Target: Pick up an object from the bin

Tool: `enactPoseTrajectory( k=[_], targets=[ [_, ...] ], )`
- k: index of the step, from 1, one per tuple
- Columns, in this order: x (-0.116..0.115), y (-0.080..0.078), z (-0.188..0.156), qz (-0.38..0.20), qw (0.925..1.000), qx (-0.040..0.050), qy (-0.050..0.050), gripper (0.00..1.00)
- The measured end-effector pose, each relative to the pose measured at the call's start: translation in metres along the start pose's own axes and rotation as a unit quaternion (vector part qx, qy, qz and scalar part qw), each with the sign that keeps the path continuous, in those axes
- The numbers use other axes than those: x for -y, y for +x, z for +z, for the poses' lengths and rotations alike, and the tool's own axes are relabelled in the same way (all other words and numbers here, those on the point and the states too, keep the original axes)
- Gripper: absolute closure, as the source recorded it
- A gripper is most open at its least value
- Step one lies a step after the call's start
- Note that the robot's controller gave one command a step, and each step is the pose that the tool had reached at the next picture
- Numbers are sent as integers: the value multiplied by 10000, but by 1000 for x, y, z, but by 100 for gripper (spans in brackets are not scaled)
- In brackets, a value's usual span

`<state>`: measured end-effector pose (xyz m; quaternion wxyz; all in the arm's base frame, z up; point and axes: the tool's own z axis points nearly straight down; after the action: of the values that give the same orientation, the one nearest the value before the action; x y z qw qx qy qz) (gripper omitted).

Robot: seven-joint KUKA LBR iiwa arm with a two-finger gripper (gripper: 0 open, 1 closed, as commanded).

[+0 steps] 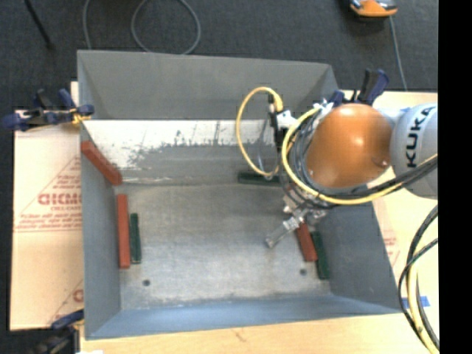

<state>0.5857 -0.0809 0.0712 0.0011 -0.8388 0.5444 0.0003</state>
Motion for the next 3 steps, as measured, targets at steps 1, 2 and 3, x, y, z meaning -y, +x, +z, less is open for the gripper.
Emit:
enactPoseTrajectory(
  k=[1,2,3],
  targets=[
    [-14,22,-2,-171,9998,60,50,0],
    [28,39,0,-1053,9944,27,17,0],
    [27,41,0,-1019,9948,15,7,100]
  ],
)
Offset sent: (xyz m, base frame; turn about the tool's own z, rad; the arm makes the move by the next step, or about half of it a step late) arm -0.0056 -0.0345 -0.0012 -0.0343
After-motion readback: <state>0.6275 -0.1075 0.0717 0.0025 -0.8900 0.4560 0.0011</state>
